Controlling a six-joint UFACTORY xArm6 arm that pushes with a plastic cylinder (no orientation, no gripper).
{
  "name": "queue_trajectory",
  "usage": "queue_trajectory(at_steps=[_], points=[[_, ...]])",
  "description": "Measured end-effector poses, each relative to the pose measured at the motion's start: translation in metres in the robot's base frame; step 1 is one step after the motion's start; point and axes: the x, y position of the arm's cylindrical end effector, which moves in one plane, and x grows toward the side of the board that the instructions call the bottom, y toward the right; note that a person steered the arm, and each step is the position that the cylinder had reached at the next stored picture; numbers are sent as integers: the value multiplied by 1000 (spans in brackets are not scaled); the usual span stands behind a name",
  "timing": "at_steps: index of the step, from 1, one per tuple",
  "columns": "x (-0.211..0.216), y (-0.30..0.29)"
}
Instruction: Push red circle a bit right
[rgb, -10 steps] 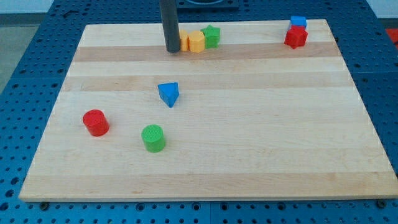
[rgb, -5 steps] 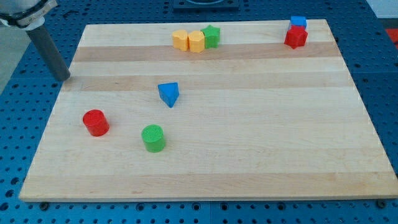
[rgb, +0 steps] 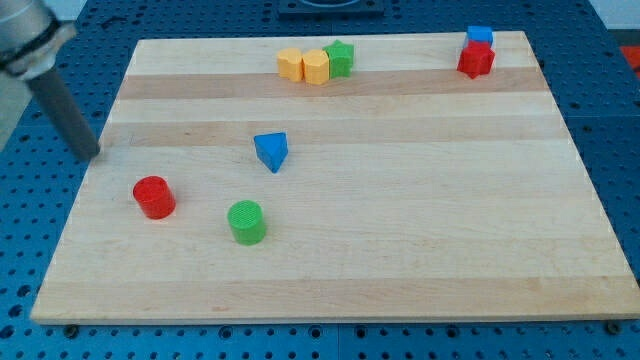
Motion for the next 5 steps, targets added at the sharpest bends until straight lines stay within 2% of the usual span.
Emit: queue_trajectory(at_steps=[1, 2, 3, 4, 5], points=[[41, 0], [42, 6], [31, 87], [31, 87], [68, 59]])
